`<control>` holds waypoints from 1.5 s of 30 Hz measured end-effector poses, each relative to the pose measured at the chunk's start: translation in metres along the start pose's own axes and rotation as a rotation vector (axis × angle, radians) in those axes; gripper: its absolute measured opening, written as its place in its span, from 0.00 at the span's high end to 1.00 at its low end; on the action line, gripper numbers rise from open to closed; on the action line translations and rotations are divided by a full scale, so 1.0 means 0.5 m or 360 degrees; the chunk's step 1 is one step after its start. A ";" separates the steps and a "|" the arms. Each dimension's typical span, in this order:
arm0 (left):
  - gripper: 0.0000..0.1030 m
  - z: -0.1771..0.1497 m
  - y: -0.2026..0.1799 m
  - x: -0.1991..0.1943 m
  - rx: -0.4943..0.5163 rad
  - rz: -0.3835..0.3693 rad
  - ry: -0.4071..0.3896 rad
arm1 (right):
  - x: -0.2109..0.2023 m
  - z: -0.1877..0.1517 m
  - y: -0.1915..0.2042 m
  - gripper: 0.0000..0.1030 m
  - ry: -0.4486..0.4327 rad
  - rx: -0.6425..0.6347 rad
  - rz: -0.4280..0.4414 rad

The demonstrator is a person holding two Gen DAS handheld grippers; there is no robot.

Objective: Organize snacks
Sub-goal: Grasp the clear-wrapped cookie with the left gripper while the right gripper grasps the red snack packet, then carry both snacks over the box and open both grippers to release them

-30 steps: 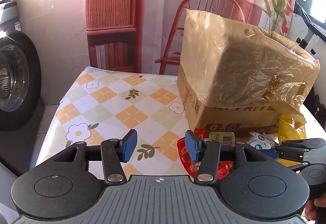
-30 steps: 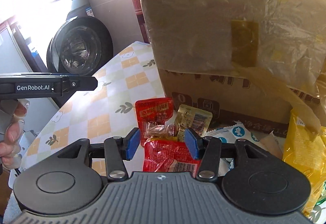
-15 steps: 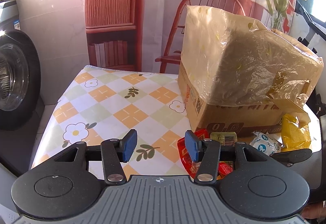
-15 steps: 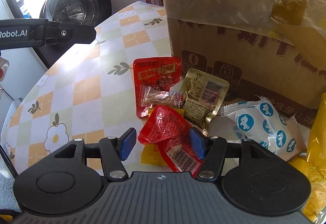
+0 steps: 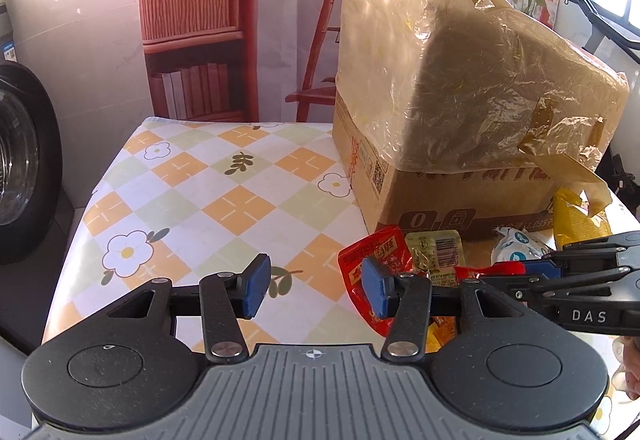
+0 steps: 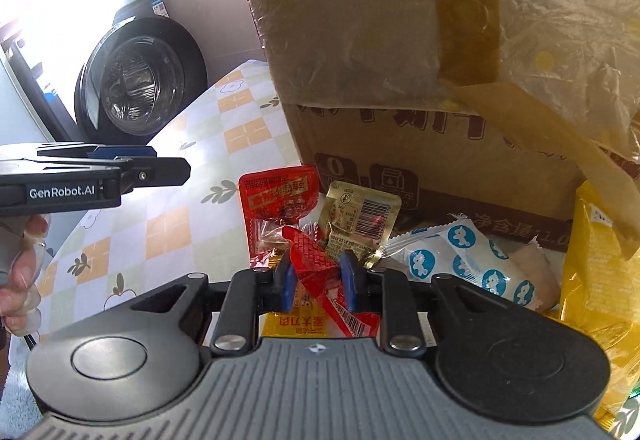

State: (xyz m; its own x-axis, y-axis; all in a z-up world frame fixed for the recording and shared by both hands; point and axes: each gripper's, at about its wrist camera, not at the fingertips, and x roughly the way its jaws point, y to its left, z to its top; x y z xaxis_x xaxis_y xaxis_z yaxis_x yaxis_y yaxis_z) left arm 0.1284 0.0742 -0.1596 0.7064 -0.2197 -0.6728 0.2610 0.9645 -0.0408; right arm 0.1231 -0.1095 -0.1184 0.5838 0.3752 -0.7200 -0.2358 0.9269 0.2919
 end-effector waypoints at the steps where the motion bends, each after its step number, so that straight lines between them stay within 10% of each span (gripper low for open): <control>1: 0.49 -0.003 -0.004 0.004 0.0014 -0.0011 0.0007 | -0.007 0.002 -0.008 0.79 -0.0016 0.0027 0.0004; 19: 0.54 -0.025 -0.114 0.109 0.0476 -0.0268 0.0084 | -0.061 0.018 -0.048 0.79 -0.0127 0.0226 0.0080; 36: 0.83 -0.063 -0.101 0.114 0.0465 -0.0256 0.0180 | -0.058 0.012 -0.060 0.79 -0.0118 0.0274 0.0073; 45: 0.84 -0.038 -0.066 0.029 0.0254 -0.0237 -0.0016 | -0.084 0.022 -0.054 0.79 -0.0177 0.0277 0.0118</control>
State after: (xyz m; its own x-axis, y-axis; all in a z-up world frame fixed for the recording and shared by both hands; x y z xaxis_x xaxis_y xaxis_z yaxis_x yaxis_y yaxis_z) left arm 0.1175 0.0422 -0.1820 0.6584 -0.3604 -0.6607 0.4635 0.8858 -0.0213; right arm 0.1135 -0.1505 -0.0893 0.6544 0.4309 -0.6214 -0.1489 0.8791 0.4527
